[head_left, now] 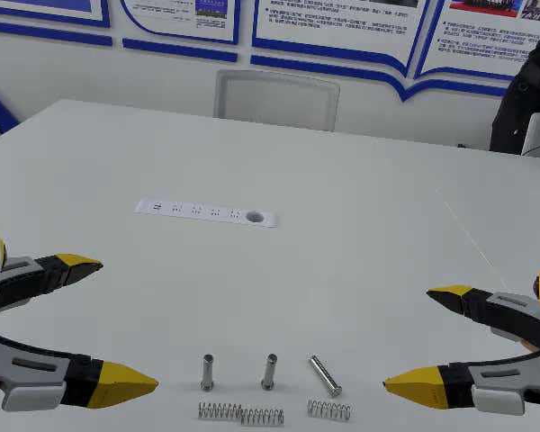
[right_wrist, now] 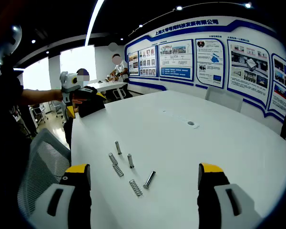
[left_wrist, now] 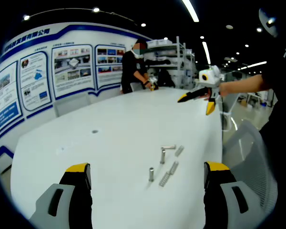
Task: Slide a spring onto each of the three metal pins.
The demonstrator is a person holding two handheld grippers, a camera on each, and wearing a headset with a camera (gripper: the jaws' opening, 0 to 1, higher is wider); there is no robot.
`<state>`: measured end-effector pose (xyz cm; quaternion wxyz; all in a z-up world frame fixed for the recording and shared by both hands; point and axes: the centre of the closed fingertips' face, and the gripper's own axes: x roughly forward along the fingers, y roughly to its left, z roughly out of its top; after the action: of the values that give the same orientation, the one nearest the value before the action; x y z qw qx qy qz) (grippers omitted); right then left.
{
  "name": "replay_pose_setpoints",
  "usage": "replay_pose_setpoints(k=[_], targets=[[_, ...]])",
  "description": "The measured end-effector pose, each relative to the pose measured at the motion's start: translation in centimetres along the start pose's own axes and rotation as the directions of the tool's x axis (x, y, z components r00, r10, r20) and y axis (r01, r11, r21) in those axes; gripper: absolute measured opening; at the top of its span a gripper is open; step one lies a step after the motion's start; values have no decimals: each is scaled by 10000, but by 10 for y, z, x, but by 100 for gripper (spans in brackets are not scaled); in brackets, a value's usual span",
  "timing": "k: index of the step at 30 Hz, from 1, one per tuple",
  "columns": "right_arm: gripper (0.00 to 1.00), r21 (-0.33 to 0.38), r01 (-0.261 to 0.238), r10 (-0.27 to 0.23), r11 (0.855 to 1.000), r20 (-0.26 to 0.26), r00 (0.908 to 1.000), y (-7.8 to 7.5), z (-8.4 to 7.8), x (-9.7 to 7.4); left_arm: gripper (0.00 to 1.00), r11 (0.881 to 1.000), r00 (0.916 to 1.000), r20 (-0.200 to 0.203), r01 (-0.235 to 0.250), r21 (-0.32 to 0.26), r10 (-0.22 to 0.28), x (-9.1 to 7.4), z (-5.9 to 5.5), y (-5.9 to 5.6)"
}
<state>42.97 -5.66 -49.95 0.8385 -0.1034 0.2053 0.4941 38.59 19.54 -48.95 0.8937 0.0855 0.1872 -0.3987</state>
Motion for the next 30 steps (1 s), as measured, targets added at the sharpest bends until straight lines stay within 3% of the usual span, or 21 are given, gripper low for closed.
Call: replay_pose_setpoints(k=[6, 12, 25, 30], targets=[[94, 47, 180, -181, 9998, 156, 9997, -2, 4, -2, 100, 9999, 9998, -178, 93, 137, -91, -1, -3, -3], [94, 106, 276, -278, 9996, 236, 9993, -6, 5, -5, 100, 9999, 10000, -49, 76, 103, -76, -3, 1, -4], [94, 33, 36, -36, 10000, -157, 9999, 2, -6, -5, 100, 9998, 9995, -302, 132, 171, -127, -4, -5, -9], [94, 37, 54, -53, 10000, -219, 9997, 0, -8, -11, 100, 9999, 9998, -197, 59, 131, -57, -6, -3, -7]])
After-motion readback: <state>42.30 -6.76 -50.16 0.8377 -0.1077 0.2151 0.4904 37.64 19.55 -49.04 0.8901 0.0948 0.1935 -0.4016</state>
